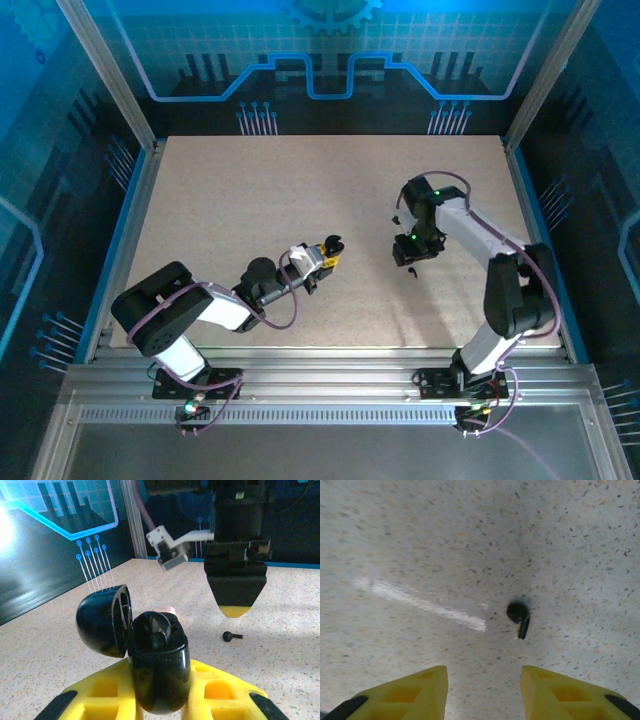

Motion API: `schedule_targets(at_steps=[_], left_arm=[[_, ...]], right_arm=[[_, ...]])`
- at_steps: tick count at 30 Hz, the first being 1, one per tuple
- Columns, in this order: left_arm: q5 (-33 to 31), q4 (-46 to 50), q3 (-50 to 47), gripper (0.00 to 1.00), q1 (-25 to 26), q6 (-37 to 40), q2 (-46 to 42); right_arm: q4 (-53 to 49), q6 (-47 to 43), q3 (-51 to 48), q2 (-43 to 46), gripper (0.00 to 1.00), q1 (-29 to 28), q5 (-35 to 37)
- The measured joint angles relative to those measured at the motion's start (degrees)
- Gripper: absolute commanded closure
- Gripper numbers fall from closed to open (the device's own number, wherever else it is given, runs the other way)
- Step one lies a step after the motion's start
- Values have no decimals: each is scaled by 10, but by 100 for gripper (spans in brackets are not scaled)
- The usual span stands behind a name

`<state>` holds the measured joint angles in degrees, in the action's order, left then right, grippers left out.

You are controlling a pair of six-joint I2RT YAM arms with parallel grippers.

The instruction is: Insert wireless bluetooth earbuds into charging case

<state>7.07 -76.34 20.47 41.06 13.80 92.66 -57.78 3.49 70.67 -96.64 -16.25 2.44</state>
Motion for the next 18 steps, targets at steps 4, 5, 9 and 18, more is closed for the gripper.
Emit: schedule_targets(at_steps=[4, 5, 9, 18], left_arm=[[-1, 7, 0, 88, 0, 2, -2], [-2, 9, 0, 88, 0, 2, -2], [-4, 15, 0, 88, 0, 3, -3], [-4, 26, 0, 88, 0, 3, -3]], right_arm=[[-4, -22, 18, -51, 59, 5, 29], [-4, -25, 20, -62, 59, 6, 33], [-5, -35, 27, -95, 60, 7, 43], [-5, -42, 38, -124, 61, 7, 45]])
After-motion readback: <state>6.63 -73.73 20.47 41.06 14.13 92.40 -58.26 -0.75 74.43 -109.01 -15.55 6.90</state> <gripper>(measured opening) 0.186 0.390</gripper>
